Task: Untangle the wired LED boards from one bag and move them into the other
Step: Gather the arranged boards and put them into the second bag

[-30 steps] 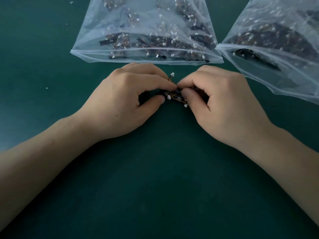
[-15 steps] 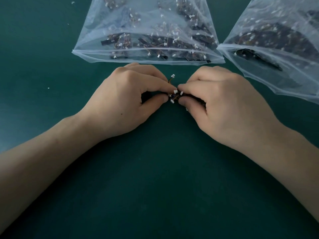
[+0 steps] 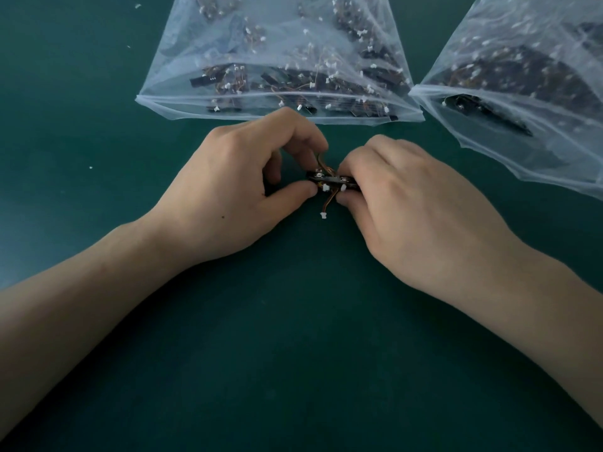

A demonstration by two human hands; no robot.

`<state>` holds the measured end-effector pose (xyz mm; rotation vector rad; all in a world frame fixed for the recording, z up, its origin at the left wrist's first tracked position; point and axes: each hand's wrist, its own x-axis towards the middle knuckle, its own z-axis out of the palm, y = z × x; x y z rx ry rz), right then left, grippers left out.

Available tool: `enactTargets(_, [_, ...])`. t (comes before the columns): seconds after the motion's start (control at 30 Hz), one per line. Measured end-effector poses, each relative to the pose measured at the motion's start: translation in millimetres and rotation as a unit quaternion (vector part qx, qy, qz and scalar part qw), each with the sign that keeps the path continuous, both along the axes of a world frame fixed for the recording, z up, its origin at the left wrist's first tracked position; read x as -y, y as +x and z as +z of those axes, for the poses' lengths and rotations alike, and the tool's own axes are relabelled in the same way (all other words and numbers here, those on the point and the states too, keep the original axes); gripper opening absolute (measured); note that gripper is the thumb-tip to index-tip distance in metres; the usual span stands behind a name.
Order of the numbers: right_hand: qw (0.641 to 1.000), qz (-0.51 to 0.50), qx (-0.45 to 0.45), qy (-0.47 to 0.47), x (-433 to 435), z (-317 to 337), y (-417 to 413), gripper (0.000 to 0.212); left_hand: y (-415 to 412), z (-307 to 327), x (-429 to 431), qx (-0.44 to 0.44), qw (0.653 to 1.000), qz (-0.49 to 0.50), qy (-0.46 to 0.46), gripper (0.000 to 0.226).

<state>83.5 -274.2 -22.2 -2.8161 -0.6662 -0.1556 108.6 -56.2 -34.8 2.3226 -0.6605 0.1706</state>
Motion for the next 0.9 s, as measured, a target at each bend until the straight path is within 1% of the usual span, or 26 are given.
enactTargets(0.1, [1.000,0.012,0.008,-0.005,1.0,-3.5,-0.7,0.012,0.8,-1.1,-0.2,-0.010,1.000,0.006,-0.003,0.045])
enactTargets(0.17, [0.999,0.020,0.028,-0.020,0.9,-4.5,-2.6,0.013,1.0,-1.3,-0.6,-0.006,1.000,0.006,0.002,0.050])
enactTargets(0.27, [0.998,0.024,0.046,-0.043,1.0,-4.2,-4.5,0.014,1.2,-0.8,-0.1,-0.004,1.000,0.007,0.007,0.050])
enactTargets(0.37, [0.995,0.022,0.054,-0.081,1.2,-3.1,-2.6,0.005,0.9,-0.9,1.1,-0.001,1.000,0.005,0.014,0.049])
enactTargets(0.43, [0.993,0.014,0.051,-0.103,0.2,-3.8,-0.9,0.010,0.9,-0.8,1.3,-0.004,1.000,0.007,0.014,0.049])
enactTargets(0.6, [0.993,0.007,0.058,-0.105,1.1,-4.1,-1.0,0.009,0.6,0.2,1.2,-0.015,1.000,0.006,0.015,0.051])
enactTargets(0.7, [0.992,0.021,0.062,-0.111,4.5,-1.6,0.8,0.007,0.6,0.2,0.9,-0.018,1.000,0.004,0.022,0.051])
enactTargets(0.77, [0.990,0.021,0.067,-0.123,4.9,-0.3,1.6,0.008,0.7,0.4,0.7,-0.017,1.000,0.003,0.026,0.052])
enactTargets(0.83, [0.989,0.012,0.061,-0.135,3.8,-0.4,0.9,0.011,0.5,0.9,0.5,-0.019,0.999,0.005,0.026,0.052])
enactTargets(0.9, [0.991,0.005,0.043,-0.123,3.1,-0.7,-0.2,0.013,0.2,1.5,0.5,-0.024,0.999,0.007,0.026,0.052])
